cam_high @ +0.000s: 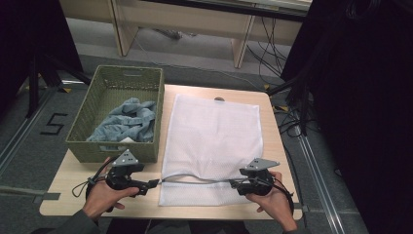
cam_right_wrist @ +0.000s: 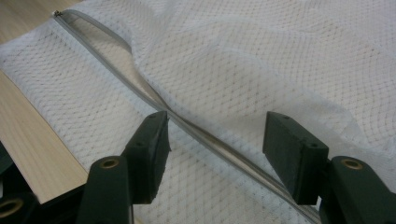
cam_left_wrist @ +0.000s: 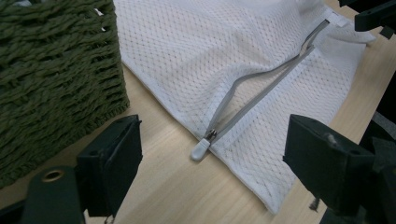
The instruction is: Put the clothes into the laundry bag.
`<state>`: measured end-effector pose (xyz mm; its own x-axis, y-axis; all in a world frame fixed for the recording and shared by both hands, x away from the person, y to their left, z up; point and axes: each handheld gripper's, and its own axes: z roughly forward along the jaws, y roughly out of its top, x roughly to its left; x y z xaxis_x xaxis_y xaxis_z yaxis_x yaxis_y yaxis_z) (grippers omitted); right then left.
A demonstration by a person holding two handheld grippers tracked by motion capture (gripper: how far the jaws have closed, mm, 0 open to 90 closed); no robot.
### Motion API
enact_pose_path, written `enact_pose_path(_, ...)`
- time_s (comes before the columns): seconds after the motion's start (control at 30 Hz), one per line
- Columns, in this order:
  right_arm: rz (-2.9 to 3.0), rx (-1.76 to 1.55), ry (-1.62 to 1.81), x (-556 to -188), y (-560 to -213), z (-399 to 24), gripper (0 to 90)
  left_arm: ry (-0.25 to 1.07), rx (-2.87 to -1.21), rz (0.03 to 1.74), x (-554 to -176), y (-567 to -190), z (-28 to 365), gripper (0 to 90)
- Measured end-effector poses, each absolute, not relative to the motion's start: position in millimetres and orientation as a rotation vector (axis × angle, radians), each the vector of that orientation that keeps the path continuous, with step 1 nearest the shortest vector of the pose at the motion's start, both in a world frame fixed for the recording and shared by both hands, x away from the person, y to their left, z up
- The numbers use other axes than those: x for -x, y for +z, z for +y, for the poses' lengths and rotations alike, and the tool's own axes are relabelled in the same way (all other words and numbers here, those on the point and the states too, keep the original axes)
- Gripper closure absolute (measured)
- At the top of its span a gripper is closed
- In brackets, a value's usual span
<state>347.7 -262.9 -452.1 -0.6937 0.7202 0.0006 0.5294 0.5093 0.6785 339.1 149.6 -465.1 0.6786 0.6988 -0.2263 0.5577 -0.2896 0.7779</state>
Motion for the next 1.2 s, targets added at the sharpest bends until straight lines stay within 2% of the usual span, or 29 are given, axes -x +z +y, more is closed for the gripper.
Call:
enact_pose_path(0.13, 2.464, -1.057, 0.972, -347.7, -452.4, -263.7, 41.8, 0.192, -1.978, 0.970, -339.5, -464.9, 149.0, 14.8)
enact_pose_path(0.7, 2.441, -1.076, 0.954, -351.9, -455.7, -264.6, 40.1, 0.204, -2.017, 0.921, -340.9, -465.6, 147.9, 15.4)
enact_pose_path(0.77, 2.429, -1.084, 0.946, -357.5, -457.1, -264.7, 36.0, 0.206, -2.016, 0.927, -341.6, -465.6, 147.7, 15.2)
enact_pose_path(0.93, 2.453, -1.060, 0.941, -374.7, -464.7, -255.2, 32.1, 0.211, -2.036, 0.922, -343.1, -465.4, 149.0, 15.0)
enact_pose_path(1.2, 2.530, -0.989, 0.922, -392.0, -480.8, -235.0, 31.5, 0.197, -2.005, 0.952, -342.8, -464.9, 148.8, 14.9)
